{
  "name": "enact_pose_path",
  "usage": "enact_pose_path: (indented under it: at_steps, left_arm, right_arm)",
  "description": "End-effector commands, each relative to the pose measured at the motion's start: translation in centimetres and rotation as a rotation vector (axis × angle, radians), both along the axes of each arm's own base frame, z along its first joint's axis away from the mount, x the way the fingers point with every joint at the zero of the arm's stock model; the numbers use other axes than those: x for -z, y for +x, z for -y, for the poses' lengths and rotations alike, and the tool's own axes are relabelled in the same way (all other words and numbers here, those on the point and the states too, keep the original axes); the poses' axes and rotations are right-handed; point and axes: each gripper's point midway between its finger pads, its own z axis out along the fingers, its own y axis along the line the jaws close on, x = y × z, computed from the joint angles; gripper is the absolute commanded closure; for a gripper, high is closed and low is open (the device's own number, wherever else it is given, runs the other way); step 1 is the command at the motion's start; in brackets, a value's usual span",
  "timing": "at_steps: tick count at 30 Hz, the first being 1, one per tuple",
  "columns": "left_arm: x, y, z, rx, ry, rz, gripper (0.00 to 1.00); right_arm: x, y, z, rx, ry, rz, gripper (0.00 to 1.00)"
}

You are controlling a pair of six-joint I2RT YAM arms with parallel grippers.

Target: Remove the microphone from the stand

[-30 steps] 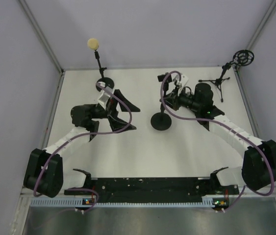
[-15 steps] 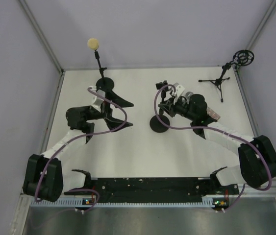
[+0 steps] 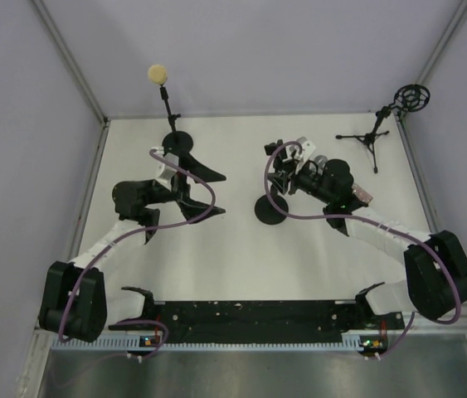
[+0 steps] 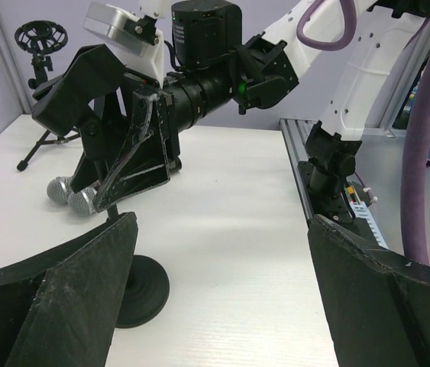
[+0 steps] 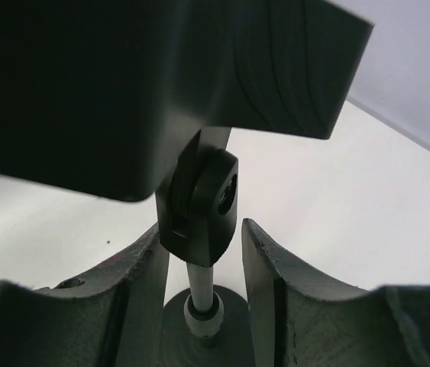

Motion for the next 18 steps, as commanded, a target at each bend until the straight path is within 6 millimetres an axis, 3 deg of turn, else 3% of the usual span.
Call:
enact_pose_path:
  at_steps: [1,9,14,18]
  left_arm:
    - [-0.6,-0.1,-0.2,-0.021,-0.015,0.043,0.02]
    - [-0.7,-0.2,-0.4,-0.029,-0.018,0.045,0.02]
    - [-0.7,-0.1,-0.5,-0.032,-0.018,0.042,0.02]
    - [-0.7,-0.1,-0.5,-0.032,-0.018,0.048,0.02]
  right_arm:
    - [-5.3,-0.6,-0.4,-0.014,0.095,0.115,0.60]
    - [-4.8,-1.3,0.0,-0.035,0.087,0.117,0.69]
    - [-3.3,-1.0,0.2,-0.044,0.064,0.088,1.00]
    - [-1.7,-0.7,0.0,-0.055,0.030,0.060,1.00]
